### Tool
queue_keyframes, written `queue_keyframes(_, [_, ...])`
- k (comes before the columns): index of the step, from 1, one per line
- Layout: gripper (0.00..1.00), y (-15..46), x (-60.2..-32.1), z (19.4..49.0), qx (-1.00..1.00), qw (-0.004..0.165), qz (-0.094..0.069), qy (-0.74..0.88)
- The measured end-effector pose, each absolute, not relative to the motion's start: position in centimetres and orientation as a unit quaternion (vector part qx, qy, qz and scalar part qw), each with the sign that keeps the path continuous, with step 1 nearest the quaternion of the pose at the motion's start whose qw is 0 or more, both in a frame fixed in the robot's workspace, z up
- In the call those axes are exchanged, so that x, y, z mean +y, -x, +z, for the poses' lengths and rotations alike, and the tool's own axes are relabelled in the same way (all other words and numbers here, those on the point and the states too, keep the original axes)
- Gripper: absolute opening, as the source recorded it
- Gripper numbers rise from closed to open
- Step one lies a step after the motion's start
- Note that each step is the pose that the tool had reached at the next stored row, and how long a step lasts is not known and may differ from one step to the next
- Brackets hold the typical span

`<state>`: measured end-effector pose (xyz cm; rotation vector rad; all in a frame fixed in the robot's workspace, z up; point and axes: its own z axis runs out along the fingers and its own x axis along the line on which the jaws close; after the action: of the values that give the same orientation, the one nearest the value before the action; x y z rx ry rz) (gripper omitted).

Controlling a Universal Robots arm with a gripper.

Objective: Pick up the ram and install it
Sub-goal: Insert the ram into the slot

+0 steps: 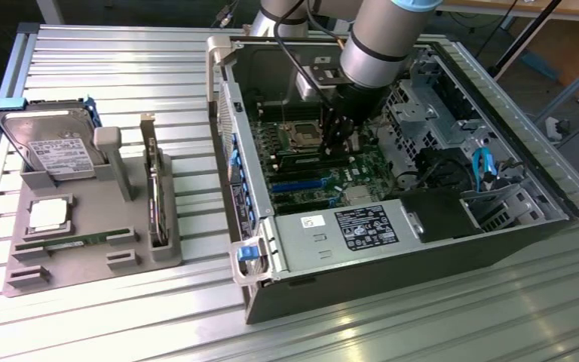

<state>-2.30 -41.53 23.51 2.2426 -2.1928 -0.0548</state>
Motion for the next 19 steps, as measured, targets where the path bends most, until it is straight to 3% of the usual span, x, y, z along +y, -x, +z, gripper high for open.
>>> queue_keyframes(19, [0.13,2.30,-41.53,23.65,-0.699,0.003,-0.016,-0.715])
